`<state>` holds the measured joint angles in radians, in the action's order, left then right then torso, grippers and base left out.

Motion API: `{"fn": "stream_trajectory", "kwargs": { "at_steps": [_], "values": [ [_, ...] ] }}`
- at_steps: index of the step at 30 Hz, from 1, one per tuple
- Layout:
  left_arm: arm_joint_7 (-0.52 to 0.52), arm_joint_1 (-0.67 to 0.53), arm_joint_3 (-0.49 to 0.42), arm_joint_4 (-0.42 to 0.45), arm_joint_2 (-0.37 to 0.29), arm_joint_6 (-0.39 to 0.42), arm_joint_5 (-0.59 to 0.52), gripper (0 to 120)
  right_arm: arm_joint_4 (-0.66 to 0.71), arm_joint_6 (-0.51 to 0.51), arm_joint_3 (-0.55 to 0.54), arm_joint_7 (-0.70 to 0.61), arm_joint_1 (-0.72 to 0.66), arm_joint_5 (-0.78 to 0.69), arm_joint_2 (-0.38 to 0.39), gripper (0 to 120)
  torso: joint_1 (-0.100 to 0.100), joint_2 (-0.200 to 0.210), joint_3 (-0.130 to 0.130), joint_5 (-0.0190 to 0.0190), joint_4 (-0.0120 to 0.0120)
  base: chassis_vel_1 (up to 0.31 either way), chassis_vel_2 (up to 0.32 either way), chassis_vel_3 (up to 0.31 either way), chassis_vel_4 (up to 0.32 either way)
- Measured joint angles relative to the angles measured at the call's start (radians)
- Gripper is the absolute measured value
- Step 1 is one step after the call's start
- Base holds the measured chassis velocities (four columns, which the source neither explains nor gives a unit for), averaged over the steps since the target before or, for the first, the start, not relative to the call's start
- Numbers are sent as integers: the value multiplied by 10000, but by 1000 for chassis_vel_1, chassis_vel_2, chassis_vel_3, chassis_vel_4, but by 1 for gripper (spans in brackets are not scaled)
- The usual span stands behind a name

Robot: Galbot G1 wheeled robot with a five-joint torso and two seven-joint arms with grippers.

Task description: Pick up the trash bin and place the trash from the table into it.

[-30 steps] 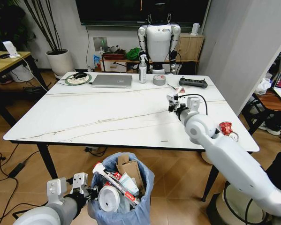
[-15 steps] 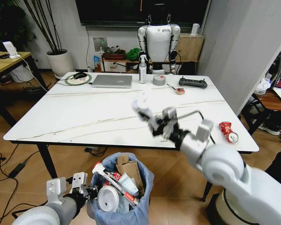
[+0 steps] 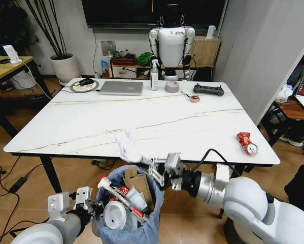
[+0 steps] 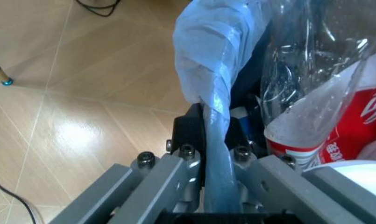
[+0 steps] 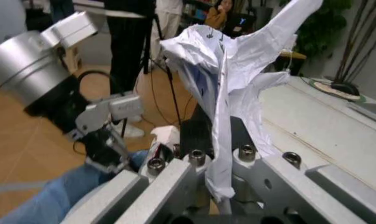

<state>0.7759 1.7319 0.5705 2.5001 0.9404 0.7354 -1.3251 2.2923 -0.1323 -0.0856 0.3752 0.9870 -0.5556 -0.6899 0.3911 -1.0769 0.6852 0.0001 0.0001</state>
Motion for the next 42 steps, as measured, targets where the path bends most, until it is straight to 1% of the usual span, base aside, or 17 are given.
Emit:
{"fn": "stream_trajectory", "kwargs": {
  "at_steps": [4,13,14,15,17,18,19,23,26,27,31,33,35,37,39,40,42],
  "values": [
    [35,20,18,0,27,0,-6,0,-28,282,7,343,174,455,53,0,0,0,0,0,0,0,0,0,0],
    [118,15,17,0,51,0,-49,0,-54,380,23,344,161,493,-81,1,0,2,0,-1,0,0,0,0,0],
    [119,18,18,0,46,0,-51,0,-49,377,22,316,181,480,-100,7,0,2,0,-1,0,0,0,0,0],
    [120,19,18,0,45,0,-51,0,-47,376,22,302,191,476,-109,8,0,2,0,-1,0,0,0,0,0],
    [121,22,18,0,40,1,-52,0,-37,367,22,246,237,471,-137,18,0,2,0,-1,0,0,0,0,0],
    [121,22,18,0,40,1,-52,0,-37,367,22,246,237,471,-137,18,0,2,0,-1,0,0,0,0,0],
    [121,22,18,0,36,0,-52,0,-29,361,20,214,260,468,-143,21,0,2,0,-1,0,0,0,0,0],
    [122,25,22,0,15,0,-52,0,-21,341,19,150,298,454,-166,39,0,2,0,-1,0,0,0,0,0],
    [122,26,25,0,10,0,-52,0,-20,339,17,141,301,449,-171,43,0,1,0,-1,0,0,0,0,0],
    [122,27,34,0,0,0,-52,0,-19,337,16,127,311,442,-180,51,0,2,0,-1,0,0,0,0,0],
    [121,47,39,0,-9,0,-53,0,-120,382,53,122,351,454,-213,69,0,2,0,-1,0,0,0,0,0],
    [122,48,39,0,-10,0,-52,0,-128,386,63,114,349,453,-221,71,0,2,0,-1,0,0,0,0,0],
    [121,53,39,0,-7,0,-52,0,-140,378,115,-33,299,379,-274,81,0,2,0,-1,0,0,0,0,0],
    [121,48,37,0,2,0,-52,0,-141,229,179,-723,126,21,-413,88,0,2,0,-1,0,0,0,0,0],
    [120,43,26,0,15,0,-52,0,-115,-110,275,-1836,-79,-526,-602,97,0,2,0,-2,1,0,0,0,0],
    [120,43,26,0,15,0,-52,0,-115,-110,275,-1836,-79,-526,-602,97,0,2,0,-2,1,0,0,0,0],
    [120,37,25,0,22,0,-52,0,-61,-473,453,-3112,-235,-1318,-774,100,1,2,0,-2,1,0,0,0,0]
  ]
}}
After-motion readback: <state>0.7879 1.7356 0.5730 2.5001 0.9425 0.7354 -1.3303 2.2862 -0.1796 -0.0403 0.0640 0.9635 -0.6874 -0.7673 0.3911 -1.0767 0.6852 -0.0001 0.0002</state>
